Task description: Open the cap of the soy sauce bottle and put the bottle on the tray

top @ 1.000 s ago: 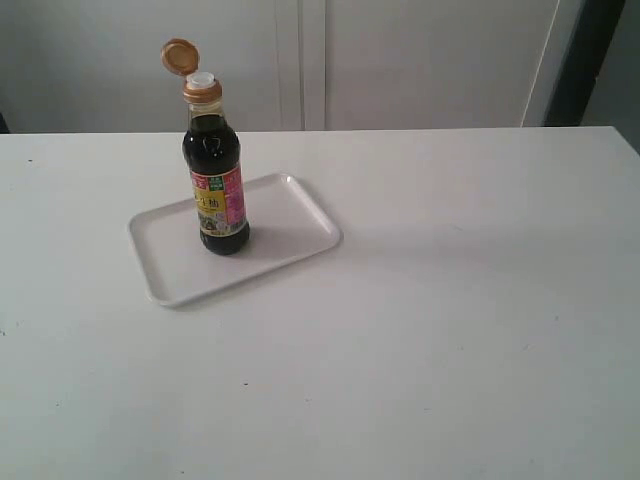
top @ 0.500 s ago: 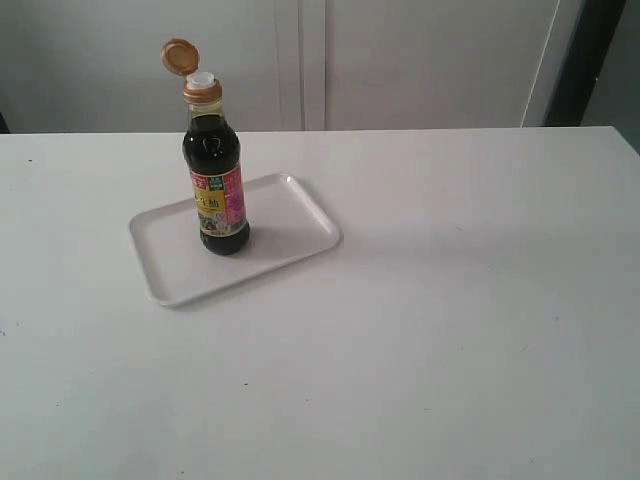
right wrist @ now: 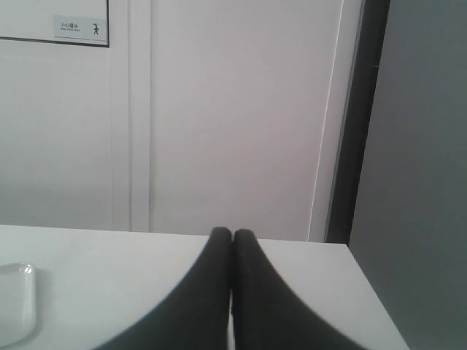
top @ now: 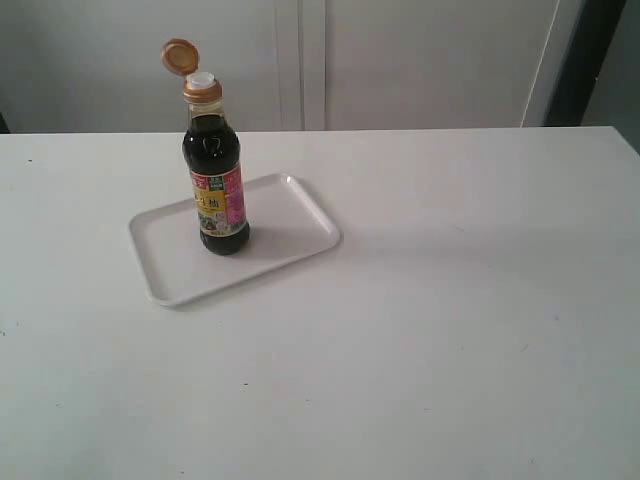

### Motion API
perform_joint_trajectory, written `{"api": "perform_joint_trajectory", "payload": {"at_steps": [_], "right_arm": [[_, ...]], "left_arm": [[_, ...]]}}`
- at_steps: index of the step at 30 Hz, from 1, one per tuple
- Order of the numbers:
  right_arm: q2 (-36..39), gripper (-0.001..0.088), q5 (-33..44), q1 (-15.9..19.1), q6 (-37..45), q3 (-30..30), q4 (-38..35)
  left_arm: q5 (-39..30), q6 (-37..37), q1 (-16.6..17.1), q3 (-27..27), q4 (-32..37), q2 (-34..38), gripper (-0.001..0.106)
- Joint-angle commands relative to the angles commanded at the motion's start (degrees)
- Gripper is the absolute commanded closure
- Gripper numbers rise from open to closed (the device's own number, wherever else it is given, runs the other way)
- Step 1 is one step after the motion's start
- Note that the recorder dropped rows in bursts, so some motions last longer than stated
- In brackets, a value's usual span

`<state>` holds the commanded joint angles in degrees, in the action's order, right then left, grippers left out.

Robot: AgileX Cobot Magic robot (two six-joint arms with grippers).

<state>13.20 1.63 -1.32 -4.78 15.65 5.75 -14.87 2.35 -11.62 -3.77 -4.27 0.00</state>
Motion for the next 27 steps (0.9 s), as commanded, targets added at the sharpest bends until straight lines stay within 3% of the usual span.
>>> {"api": "perform_joint_trajectory", "payload": {"at_steps": [7,27], "right_arm": [[0.0,0.0868,0.0,0.0,0.0,0.0,0.11],[0.0,0.0868,0.0,0.0,0.0,0.0,0.01]], "left_arm": [[0.32,0.2,0.0,3.77,0.0,0.0,0.105],[1.83,0.28,0.0,3.77,0.26,0.0,0.105]]}}
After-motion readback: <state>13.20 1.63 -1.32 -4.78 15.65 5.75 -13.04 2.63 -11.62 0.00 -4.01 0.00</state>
